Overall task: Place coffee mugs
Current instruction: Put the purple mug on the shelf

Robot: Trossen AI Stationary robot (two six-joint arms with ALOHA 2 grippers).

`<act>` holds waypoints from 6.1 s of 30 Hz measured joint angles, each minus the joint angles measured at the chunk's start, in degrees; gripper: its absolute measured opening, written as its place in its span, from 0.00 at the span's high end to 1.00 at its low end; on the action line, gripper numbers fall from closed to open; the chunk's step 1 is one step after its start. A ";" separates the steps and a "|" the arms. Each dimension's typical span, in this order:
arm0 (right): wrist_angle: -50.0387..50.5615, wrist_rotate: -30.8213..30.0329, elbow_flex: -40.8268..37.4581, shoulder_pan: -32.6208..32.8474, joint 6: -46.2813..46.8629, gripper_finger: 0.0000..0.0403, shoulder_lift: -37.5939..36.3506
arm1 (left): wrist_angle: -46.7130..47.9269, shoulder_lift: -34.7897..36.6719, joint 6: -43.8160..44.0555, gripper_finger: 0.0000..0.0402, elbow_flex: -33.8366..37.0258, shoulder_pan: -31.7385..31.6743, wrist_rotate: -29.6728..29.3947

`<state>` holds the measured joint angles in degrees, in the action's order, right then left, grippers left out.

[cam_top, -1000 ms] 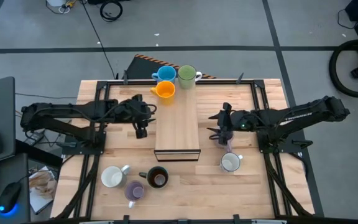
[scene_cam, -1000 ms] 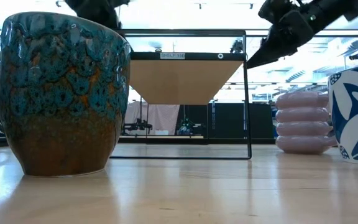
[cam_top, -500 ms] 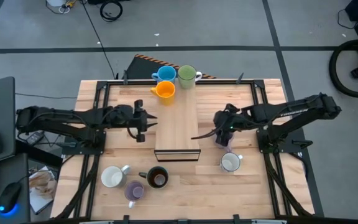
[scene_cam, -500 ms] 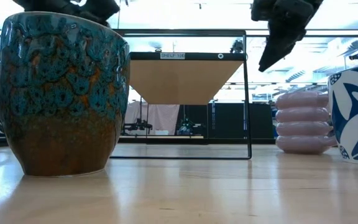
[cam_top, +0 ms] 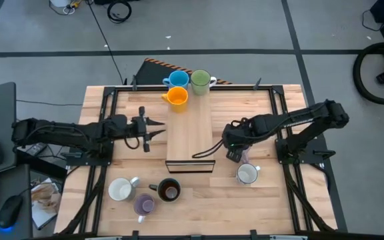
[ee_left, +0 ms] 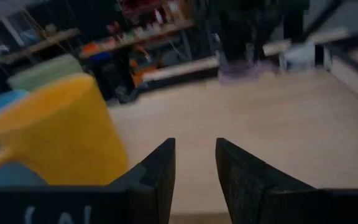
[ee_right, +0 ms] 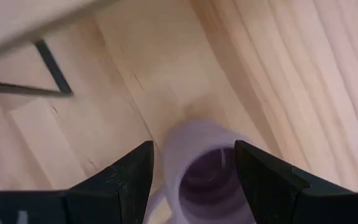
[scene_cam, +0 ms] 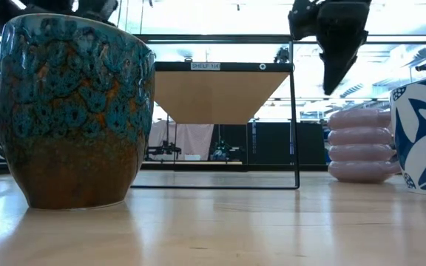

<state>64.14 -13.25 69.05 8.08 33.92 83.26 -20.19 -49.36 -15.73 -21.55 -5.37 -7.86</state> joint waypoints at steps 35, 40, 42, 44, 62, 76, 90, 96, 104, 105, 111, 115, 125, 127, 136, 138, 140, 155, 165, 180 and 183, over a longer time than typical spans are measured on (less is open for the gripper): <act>4.59 6.13 2.87 -4.40 -9.45 0.76 14.76 | -3.10 4.78 7.67 0.70 5.12 0.02 -0.41; 4.43 5.35 2.87 -2.89 -21.16 0.83 14.76 | -2.16 4.76 8.06 0.70 5.12 0.02 -0.43; 4.33 5.46 2.85 -2.57 -24.95 0.85 14.76 | -2.16 4.76 8.39 0.70 5.12 0.02 -0.43; 4.39 5.01 2.85 -2.52 -27.72 0.86 14.76 | -2.16 4.76 8.86 0.70 5.12 0.02 -0.42; 19.01 -3.59 16.20 -4.60 -32.54 0.87 14.54 | -1.97 4.76 9.59 0.70 5.12 0.07 -0.41; 24.39 -3.70 33.31 -7.91 -37.17 0.88 14.52 | -1.28 4.73 9.62 0.70 5.10 0.07 -0.42; 18.96 -4.58 42.89 -8.64 -49.06 0.88 20.85 | -1.65 4.73 9.38 0.70 5.08 0.09 -0.43; 19.05 -4.99 47.59 -10.30 -54.14 0.88 24.60 | -1.63 4.73 9.33 0.70 5.08 0.09 -0.43; 18.10 -4.95 48.16 -13.44 -56.79 0.87 25.47 | -1.60 4.73 9.29 0.70 5.08 0.07 -0.43; 18.10 -4.85 48.13 -13.64 -56.80 0.86 25.47 | -1.61 4.73 9.29 0.70 5.08 0.07 -0.43; 16.47 -2.26 48.07 -14.34 -57.99 0.85 25.47 | -1.78 4.73 9.25 0.70 5.08 0.07 -0.42; 14.38 -1.37 48.07 -14.78 -58.52 0.85 25.47 | -1.78 4.73 9.25 0.70 5.08 0.07 -0.43; 13.97 -0.11 48.07 -16.77 -58.63 0.85 25.42 | -1.79 4.73 9.38 0.70 5.08 0.07 -0.42; 13.95 0.30 48.07 -17.16 -59.11 0.85 25.40 | -1.81 4.73 9.47 0.70 5.08 0.07 -0.41; 13.42 2.44 48.05 -18.05 -59.75 0.85 25.40 | -1.83 4.73 10.56 0.70 5.08 0.07 -0.41; 12.60 2.43 48.05 -18.36 -59.66 0.85 25.40 | -1.83 4.73 10.56 0.70 5.08 0.07 -0.41; 12.15 2.20 48.05 -18.56 -59.66 0.84 25.38 | -1.83 4.73 10.58 0.70 5.08 0.07 -0.41; 11.12 -2.32 48.06 -18.78 -57.11 0.62 25.18 | -1.83 4.73 10.54 0.70 5.08 0.07 -0.41; 11.08 -3.59 48.05 -18.78 -51.03 0.61 25.18 | -1.82 4.73 10.53 0.70 5.08 0.08 -0.41; 7.21 -5.27 48.05 -18.36 -51.42 0.58 25.29 | -1.81 4.73 10.53 0.70 5.08 0.08 -0.41; 6.85 -5.34 48.05 -18.00 -51.42 0.53 25.29 | -1.67 4.73 10.53 0.70 5.08 0.08 -0.41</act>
<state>70.98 -18.59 117.10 -9.93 -17.50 108.55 -21.86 -44.62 -5.20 -16.47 -5.29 -8.27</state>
